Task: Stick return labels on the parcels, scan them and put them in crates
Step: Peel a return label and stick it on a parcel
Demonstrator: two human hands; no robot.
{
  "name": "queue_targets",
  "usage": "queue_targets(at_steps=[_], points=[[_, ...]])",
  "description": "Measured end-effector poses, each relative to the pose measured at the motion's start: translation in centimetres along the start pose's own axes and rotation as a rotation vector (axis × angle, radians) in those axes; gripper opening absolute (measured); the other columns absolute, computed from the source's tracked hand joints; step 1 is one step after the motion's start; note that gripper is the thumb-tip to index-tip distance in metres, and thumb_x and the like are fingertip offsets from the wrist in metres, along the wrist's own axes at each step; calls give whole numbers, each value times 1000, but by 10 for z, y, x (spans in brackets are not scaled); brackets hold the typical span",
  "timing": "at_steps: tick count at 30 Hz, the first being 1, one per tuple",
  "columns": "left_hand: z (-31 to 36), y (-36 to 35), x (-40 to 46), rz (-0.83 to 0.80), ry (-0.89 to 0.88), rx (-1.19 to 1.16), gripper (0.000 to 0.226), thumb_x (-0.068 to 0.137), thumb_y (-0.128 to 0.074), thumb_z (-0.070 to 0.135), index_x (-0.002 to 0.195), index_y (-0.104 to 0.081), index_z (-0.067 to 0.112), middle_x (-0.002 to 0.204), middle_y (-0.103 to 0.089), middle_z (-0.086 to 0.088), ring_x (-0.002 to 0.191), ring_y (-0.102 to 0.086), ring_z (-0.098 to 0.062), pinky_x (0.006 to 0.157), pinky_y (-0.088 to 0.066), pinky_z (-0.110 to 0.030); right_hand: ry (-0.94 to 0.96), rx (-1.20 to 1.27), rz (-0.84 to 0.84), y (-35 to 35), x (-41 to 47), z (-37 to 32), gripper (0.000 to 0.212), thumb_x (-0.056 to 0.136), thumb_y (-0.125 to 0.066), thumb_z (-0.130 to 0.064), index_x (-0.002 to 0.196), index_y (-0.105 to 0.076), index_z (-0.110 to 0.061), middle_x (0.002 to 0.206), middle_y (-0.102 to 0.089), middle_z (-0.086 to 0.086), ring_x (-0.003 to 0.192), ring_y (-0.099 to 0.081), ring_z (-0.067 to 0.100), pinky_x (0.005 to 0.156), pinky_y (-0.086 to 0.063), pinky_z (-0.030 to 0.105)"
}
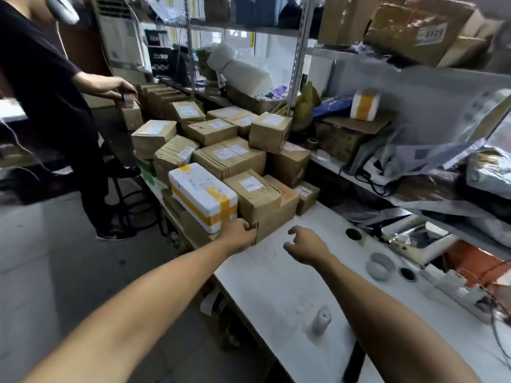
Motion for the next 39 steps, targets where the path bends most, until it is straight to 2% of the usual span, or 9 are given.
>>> queue_targets(at_steps=[6,9,12,16,21,25,33,36,39], points=[[16,-9,72,-42,276,-344,62,88,-59,51,135,-53,11,126,-57,-7,107,-59,-25,82,-55,-33,47,197,27,13,77,-2,49,94,-65,-27,139,-51,-13,136,-58,8,111,-56,19,85,-44,26],[19,-16,89,-82,393,-520,66,95,-59,49,147,-42,12,140,-51,-9,119,-56,-30,84,-56,-36,94,308,-4,14,104,-7,53,90,-68,-20,139,-49,-19,130,-57,2,105,-51,12,74,-42,18],[19,-19,104,-107,458,-588,69,97,-56,51,152,-36,13,142,-50,-11,118,-57,-32,88,-55,-38,128,383,-30,7,130,-9,63,83,-72,-22,140,-45,-28,134,-55,-2,120,-54,17,83,-47,23],[17,-20,119,-114,513,-613,67,98,-51,52,150,-38,12,126,-54,-10,102,-62,-31,84,-56,-35,93,491,-54,4,152,-9,85,85,-75,-22,154,-24,-26,145,-44,-2,132,-46,23,101,-45,35],[18,-31,140,-12,513,-606,68,97,-51,57,143,-44,8,122,-58,-7,104,-67,-33,80,-61,-36,-72,574,-88,-1,174,6,76,88,-69,-37,153,-32,-25,151,-25,6,133,-38,31,106,-48,52],[23,-49,144,29,443,-571,44,95,-59,38,130,-54,12,107,-61,-5,93,-65,-26,78,-63,-45,-160,671,70,-3,175,40,41,88,-69,-48,111,-50,-19,121,-45,5,102,-56,22,88,-58,50],[65,-95,137,-115,40,-473,34,86,-76,26,109,-50,26,102,-64,10,89,-60,-8,72,-54,-31,-248,714,237,-1,103,131,28,101,-60,-31,86,-40,-17,89,-63,13,76,-71,27,75,-60,46],[74,-115,128,-277,-33,-419,38,77,-81,34,100,-50,30,116,-61,3,103,-62,-18,82,-61,-46,-253,709,217,-10,68,162,24,103,-56,-28,92,-43,-11,97,-64,16,83,-72,28,75,-62,41],[76,-143,110,-433,48,-512,36,85,-81,17,93,-46,15,98,-57,-7,91,-63,-24,83,-60,-56,-290,661,199,-18,27,181,24,103,-56,-29,93,-44,-10,94,-62,5,87,-71,25,80,-62,45]])
Point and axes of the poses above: each hand's wrist, its own x-axis towards the middle knuckle, its own y-axis out of the back of the hand, z = x × y, the point moved 2 cm from there along x, towards the middle knuckle
